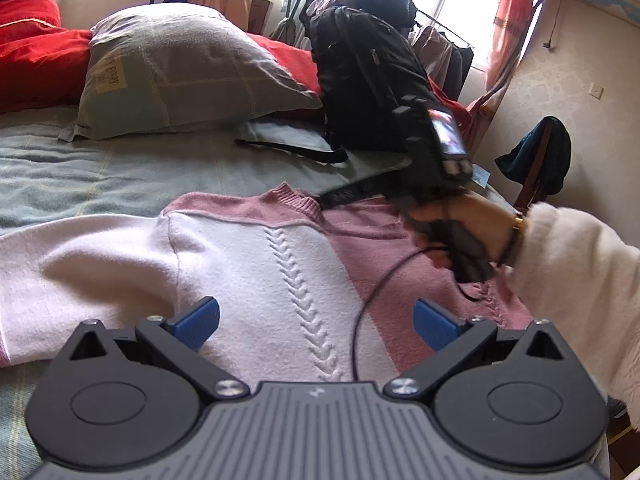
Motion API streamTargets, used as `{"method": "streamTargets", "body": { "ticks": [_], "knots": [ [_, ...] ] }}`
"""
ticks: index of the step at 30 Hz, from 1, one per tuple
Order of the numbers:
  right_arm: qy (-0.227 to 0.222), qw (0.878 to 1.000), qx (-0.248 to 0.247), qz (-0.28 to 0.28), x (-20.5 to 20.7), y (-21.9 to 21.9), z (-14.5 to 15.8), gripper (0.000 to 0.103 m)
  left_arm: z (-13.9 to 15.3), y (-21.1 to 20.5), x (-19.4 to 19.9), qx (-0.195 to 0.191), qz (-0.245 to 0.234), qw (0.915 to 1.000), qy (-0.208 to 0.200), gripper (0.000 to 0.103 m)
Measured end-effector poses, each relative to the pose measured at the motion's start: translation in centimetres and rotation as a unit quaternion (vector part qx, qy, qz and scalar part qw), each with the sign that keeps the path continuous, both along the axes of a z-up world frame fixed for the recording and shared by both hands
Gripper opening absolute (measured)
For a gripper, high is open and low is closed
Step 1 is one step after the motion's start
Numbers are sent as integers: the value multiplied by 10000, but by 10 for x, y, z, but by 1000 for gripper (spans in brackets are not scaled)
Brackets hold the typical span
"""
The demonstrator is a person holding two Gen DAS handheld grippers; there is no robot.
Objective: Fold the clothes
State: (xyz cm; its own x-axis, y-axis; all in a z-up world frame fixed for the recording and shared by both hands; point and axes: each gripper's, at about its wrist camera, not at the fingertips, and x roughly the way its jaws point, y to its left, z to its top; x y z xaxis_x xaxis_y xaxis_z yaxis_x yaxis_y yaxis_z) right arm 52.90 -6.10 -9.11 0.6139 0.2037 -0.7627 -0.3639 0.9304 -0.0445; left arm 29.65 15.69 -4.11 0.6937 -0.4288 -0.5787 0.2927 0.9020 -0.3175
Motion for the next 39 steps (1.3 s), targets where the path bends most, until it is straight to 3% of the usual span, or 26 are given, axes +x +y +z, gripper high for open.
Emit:
{"method": "streamTargets", "body": {
  "ticks": [3, 8, 13, 16, 19, 24, 26, 30, 35, 39],
  "knots": [
    [20, 10000, 53, -50, 5, -6, 10, 67, 0, 3, 0, -47, 75, 10000, 13, 102],
    [-178, 9997, 9, -176, -27, -57, 46, 68, 5, 5, -3, -227, 43, 9997, -84, 102],
    [-48, 9972, 214, -709, -85, -145, 71, 70, 2, -6, 0, -37, 14, 10000, -37, 102],
    [74, 9942, 578, -900, -132, -191, 76, 72, -6, -18, 6, 117, 53, 9999, 109, 102],
    [237, 9899, 1030, -944, -170, -228, 74, 73, -9, -36, 6, 285, 24, 9992, 268, 102],
    [381, 9804, 1722, -879, -209, -264, 63, 74, -18, -68, 5, 451, -449, 9958, 656, 102],
    [491, 9744, 2031, -835, -220, -272, 51, 75, -31, -72, 11, 493, -269, 9940, 942, 102],
    [871, 9641, 2353, -872, -246, -282, 15, 77, -38, -73, 8, 644, 14, 9937, 918, 102],
    [428, 9586, 2724, -709, -288, -294, 9, 77, -26, -97, -8, 1363, 273, 9850, 1024, 102],
    [338, 9497, 3015, -771, -297, -305, 4, 76, -14, -120, -41, 1245, 132, 9884, 861, 102]
  ]
}}
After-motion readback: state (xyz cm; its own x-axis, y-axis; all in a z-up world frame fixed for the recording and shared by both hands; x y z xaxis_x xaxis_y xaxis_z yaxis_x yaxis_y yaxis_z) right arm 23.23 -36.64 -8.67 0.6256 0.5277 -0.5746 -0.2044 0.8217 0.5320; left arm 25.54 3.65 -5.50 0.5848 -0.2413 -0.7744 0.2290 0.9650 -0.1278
